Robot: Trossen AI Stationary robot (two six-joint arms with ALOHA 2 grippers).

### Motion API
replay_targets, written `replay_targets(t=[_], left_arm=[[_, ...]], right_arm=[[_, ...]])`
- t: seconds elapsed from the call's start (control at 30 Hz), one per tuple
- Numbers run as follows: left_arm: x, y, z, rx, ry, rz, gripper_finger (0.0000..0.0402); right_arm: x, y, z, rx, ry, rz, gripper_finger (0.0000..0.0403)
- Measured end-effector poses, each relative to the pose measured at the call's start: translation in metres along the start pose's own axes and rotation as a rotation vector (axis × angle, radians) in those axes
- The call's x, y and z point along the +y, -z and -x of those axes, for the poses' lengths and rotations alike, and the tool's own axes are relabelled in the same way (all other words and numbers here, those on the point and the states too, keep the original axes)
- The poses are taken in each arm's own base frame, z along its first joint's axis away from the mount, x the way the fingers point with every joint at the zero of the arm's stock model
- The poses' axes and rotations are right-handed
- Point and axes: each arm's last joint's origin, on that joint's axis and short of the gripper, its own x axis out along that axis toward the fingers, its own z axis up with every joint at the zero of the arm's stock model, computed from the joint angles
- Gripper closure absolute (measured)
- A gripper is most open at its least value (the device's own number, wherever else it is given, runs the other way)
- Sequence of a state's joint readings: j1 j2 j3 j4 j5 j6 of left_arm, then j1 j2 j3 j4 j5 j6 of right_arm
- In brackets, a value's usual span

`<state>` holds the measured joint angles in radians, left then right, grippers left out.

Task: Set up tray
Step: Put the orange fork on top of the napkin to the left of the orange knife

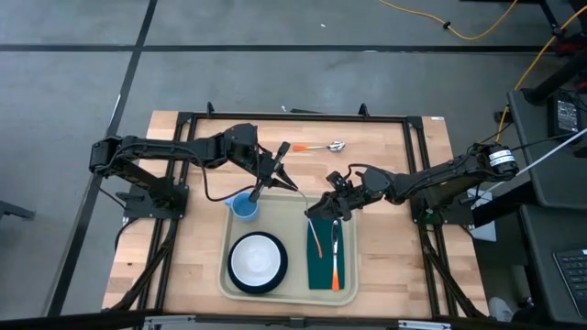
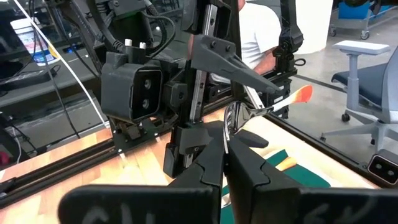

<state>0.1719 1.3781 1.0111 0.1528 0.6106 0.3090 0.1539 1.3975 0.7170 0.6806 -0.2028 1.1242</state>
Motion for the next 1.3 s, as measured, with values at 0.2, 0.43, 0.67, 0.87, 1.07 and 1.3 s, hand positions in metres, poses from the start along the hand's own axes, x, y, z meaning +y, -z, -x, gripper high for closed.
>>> replay_targets(t=[0.2,0.43,0.67,0.87,1.07,1.3], left_arm=[[0.0,0.0,0.0,0.0,0.0,0.0,0.04],[0.0,0.0,0.0,0.001,0.0,0.001,0.04],[0.0,-0.001,0.001,0.001,0.0,0.001,0.04],[-0.001,-0.001,0.001,0.003,0.0,0.002,0.04],[-0.001,0.0,0.001,0.004,0.001,0.01,0.04],[-0.001,0.001,0.001,0.017,0.013,0.025,0.04]], right_arm=[[0.0,0.0,0.0,-0.001,-0.002,0.005,0.0146],[-0.001,0.0,0.0,0.006,0.013,-0.004,0.0135],[-0.001,0.0,0.0,-0.003,0.017,-0.078,0.0134],[-0.002,0.002,0.0,0.046,0.01,-0.03,0.0134],[-0.009,0.005,0.001,0.068,0.085,-0.044,0.0134],[-0.013,0.006,0.002,0.06,0.147,-0.023,0.0134]])
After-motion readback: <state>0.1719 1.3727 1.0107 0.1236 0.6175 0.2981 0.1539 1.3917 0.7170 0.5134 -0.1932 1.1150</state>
